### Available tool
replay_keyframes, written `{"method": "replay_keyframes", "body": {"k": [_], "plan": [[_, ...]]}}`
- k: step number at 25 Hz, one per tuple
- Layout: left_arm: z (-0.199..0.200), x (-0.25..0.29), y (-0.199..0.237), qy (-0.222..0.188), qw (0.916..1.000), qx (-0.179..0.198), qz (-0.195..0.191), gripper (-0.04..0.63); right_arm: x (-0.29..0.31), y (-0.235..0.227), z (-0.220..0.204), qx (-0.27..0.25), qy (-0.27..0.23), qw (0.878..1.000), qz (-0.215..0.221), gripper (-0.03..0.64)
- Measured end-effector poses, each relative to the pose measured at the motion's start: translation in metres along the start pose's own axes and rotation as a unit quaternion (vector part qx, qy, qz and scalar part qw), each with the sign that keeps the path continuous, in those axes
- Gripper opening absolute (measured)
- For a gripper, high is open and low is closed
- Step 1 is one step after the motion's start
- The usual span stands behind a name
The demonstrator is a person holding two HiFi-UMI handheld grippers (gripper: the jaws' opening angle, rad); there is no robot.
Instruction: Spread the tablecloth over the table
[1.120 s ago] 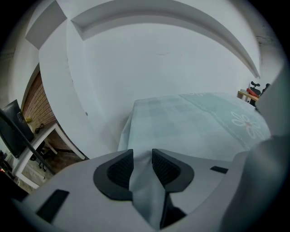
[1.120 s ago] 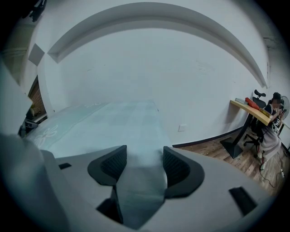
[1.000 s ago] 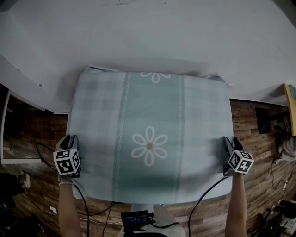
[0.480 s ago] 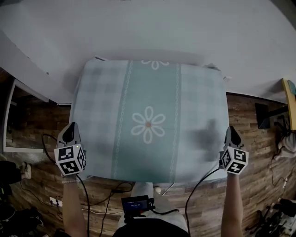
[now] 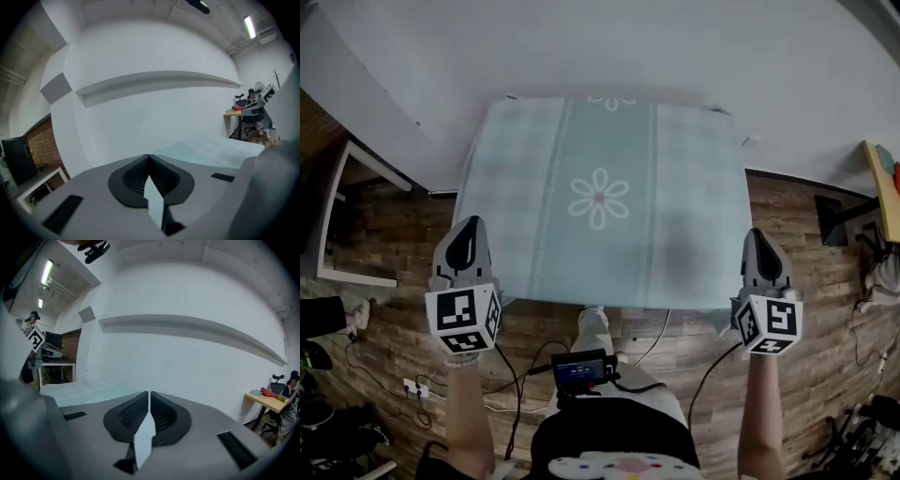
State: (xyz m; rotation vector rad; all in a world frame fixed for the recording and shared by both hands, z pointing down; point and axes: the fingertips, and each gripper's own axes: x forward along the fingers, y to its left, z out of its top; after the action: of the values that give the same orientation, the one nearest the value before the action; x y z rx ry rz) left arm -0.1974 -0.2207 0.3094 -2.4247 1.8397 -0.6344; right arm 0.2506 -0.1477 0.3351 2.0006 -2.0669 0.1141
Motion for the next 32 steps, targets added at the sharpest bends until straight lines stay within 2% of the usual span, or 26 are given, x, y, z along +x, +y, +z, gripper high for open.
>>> {"method": "replay_keyframes", "body": {"k": [7, 12, 16, 19, 22, 26, 32], "plan": [[0.028, -0.061, -0.058, -0.04, 0.9983, -0.013, -0.039, 0.015, -0.065, 0.041, 0.042, -0.014, -0.062, 0.997, 0.053, 0.04], [0.042, -0.094, -0.09, -0.055, 0.9965, 0.017, -0.06, 0.015, -0.099, 0.059, 0.054, -0.002, -0.086, 0.994, 0.067, 0.04], [0.044, -0.114, -0.11, -0.058, 0.9949, 0.026, -0.079, 0.015, -0.117, 0.064, 0.057, 0.011, -0.095, 0.993, 0.07, 0.04], [0.045, -0.124, -0.117, -0.065, 0.9935, 0.02, -0.091, 0.015, -0.124, 0.067, 0.06, 0.011, -0.101, 0.992, 0.069, 0.04], [0.048, -0.133, -0.122, -0.073, 0.9925, 0.008, -0.098, 0.015, -0.131, 0.071, 0.062, 0.002, -0.105, 0.992, 0.073, 0.04], [0.05, -0.141, -0.136, -0.076, 0.9907, 0.013, -0.112, 0.015, -0.142, 0.08, 0.061, -0.034, -0.104, 0.99, 0.087, 0.04], [0.053, -0.139, -0.145, -0.079, 0.989, 0.019, -0.124, 0.015, -0.145, 0.092, 0.055, -0.029, -0.095, 0.99, 0.103, 0.04]]}}
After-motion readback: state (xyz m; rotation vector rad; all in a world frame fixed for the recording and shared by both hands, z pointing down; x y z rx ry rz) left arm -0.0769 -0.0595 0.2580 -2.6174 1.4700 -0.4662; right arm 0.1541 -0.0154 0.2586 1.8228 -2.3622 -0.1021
